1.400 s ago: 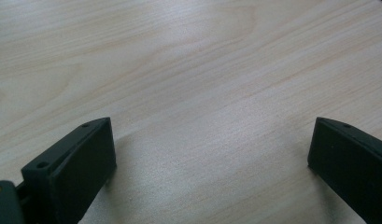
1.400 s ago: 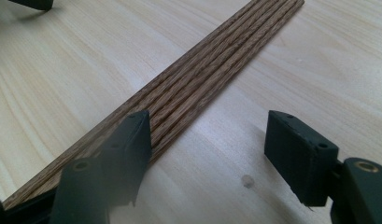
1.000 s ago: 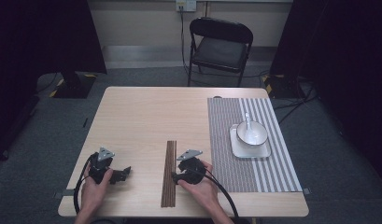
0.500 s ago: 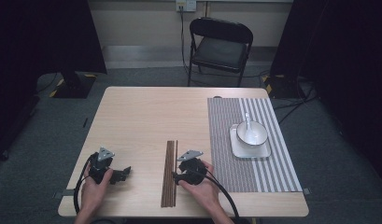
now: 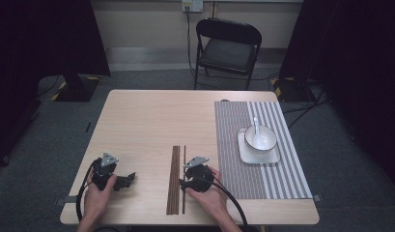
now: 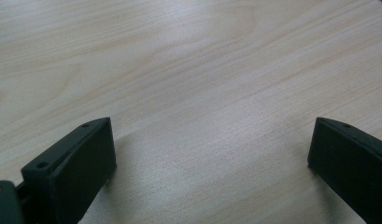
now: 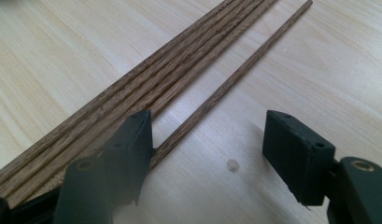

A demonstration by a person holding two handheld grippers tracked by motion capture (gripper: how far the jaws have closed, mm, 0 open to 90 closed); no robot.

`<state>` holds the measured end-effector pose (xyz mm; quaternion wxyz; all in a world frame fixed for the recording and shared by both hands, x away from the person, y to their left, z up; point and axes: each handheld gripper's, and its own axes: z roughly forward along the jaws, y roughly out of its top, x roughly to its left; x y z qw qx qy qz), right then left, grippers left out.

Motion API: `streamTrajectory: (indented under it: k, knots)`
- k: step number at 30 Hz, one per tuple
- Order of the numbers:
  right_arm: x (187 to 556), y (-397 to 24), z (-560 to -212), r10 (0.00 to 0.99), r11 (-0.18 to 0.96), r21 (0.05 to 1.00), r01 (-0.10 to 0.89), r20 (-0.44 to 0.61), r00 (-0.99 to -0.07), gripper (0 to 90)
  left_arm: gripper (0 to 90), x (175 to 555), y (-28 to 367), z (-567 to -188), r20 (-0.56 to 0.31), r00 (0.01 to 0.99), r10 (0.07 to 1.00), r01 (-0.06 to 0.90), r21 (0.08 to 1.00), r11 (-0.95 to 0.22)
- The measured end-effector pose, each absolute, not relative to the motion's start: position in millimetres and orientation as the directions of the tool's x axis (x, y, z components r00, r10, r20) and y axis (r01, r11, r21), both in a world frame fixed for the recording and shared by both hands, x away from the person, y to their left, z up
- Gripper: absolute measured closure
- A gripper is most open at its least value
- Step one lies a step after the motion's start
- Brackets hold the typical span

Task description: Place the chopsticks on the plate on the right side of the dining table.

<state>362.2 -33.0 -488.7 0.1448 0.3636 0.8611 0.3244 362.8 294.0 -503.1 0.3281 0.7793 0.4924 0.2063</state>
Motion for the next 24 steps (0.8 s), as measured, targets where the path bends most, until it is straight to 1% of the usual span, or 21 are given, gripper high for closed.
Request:
streamTrajectory:
  k: [9,13,15,17,18,20,21,22,24]
  knots:
    - [360,-49,-488,0.743,0.507,0.662,0.552,-0.011,-0.669,35.1,0.3,363,294,-503,-0.003,0.432,0.902,0.631,0.716,-0.300]
    - [362,-56,-488,0.753,0.501,0.662,0.558,-0.015,-0.658,39.2,0.3,363,294,-503,-0.002,0.430,0.903,0.632,0.715,-0.300]
    - [363,-58,-487,0.757,0.499,0.661,0.561,-0.016,-0.654,39.4,0.3,363,294,-503,-0.001,0.430,0.903,0.632,0.715,-0.300]
    - [367,-63,-487,0.767,0.484,0.664,0.570,-0.008,-0.642,46.0,0.3,363,294,-503,-0.002,0.430,0.903,0.632,0.715,-0.300]
    - [367,-64,-487,0.769,0.482,0.663,0.572,-0.008,-0.639,46.9,0.3,363,294,-503,-0.002,0.430,0.903,0.632,0.715,-0.300]
    - [370,-65,-486,0.774,0.479,0.663,0.575,-0.010,-0.633,51.5,0.3,363,294,-503,-0.001,0.431,0.903,0.632,0.714,-0.301]
    - [370,-65,-486,0.774,0.479,0.663,0.575,-0.010,-0.633,51.5,0.3,363,294,-503,-0.001,0.431,0.903,0.632,0.714,-0.301]
    - [370,-65,-486,0.778,0.474,0.665,0.578,-0.009,-0.628,56.0,0.3,363,294,-503,-0.001,0.430,0.903,0.632,0.714,-0.301]
    - [372,-66,-486,0.779,0.471,0.668,0.576,-0.009,-0.627,59.6,0.3,363,294,-503,-0.002,0.430,0.903,0.632,0.715,-0.300]
